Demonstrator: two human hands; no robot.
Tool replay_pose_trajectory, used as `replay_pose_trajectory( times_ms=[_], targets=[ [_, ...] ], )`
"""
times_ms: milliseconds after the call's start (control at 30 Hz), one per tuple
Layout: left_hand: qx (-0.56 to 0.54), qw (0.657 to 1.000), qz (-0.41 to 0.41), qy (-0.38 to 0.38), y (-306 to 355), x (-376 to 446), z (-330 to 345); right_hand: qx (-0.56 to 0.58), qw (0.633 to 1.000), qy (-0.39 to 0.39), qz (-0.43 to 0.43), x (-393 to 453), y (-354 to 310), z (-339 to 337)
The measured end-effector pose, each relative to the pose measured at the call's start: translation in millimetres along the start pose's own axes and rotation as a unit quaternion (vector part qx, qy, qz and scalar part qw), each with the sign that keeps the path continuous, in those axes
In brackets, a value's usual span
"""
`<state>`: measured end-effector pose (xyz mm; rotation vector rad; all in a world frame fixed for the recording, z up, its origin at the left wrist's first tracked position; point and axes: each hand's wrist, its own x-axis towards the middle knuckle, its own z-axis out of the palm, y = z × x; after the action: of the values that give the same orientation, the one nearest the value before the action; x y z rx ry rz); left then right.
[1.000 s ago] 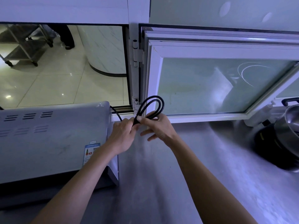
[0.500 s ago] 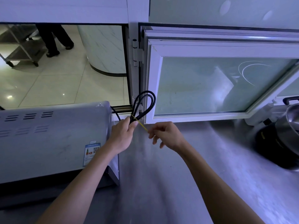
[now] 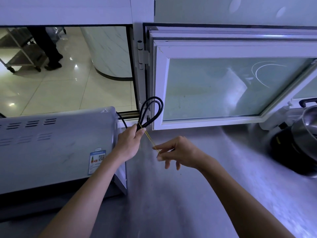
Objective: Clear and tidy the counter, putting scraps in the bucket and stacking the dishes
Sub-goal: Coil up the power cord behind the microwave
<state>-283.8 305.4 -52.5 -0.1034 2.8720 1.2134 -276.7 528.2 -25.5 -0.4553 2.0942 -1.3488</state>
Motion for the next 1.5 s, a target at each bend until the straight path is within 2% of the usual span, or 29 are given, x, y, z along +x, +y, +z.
replay_pose_trajectory(
  times_ms=[200,333,467,567,667,767,833,1000,1067,1267,1367,1500],
  targets=[
    [-0.005,1.0,-0.005,0.001,2,1,0,0.127,0.989,0.032,-0.069,-12,-1,10],
    [-0.023,1.0,0.007,0.005,2,0,0,0.271,0.957,0.064,-0.082,-15,5,28],
    [-0.029,0.998,0.048,0.013,2,-4,-2,0.445,0.889,0.083,-0.074,-12,9,53],
    [-0.043,0.998,0.028,0.021,0,-4,0,0.555,0.823,0.11,-0.045,-8,3,64],
    [-0.042,0.998,0.026,0.026,1,-6,1,0.625,0.768,0.137,-0.024,-3,-3,67],
    [-0.02,0.997,0.058,0.044,4,-8,1,0.667,0.732,0.139,-0.011,1,-9,67],
    [0.0,0.994,0.09,0.061,5,-10,1,0.669,0.728,0.15,-0.003,3,-10,64],
    [0.001,0.982,0.155,0.106,7,-10,3,0.641,0.745,0.185,0.012,0,-9,52],
    [0.044,0.971,0.2,0.125,5,-10,6,0.631,0.749,0.203,0.011,-2,-9,44],
    [0.121,0.945,0.282,0.114,-5,-5,12,0.591,0.778,0.214,0.002,-11,-6,22],
    [0.127,0.944,0.286,0.107,-5,-6,14,0.543,0.814,0.205,-0.014,-11,-8,17],
    [0.1,0.947,0.279,0.123,-3,-5,14,0.538,0.806,0.247,0.019,-3,-10,17]
  ],
)
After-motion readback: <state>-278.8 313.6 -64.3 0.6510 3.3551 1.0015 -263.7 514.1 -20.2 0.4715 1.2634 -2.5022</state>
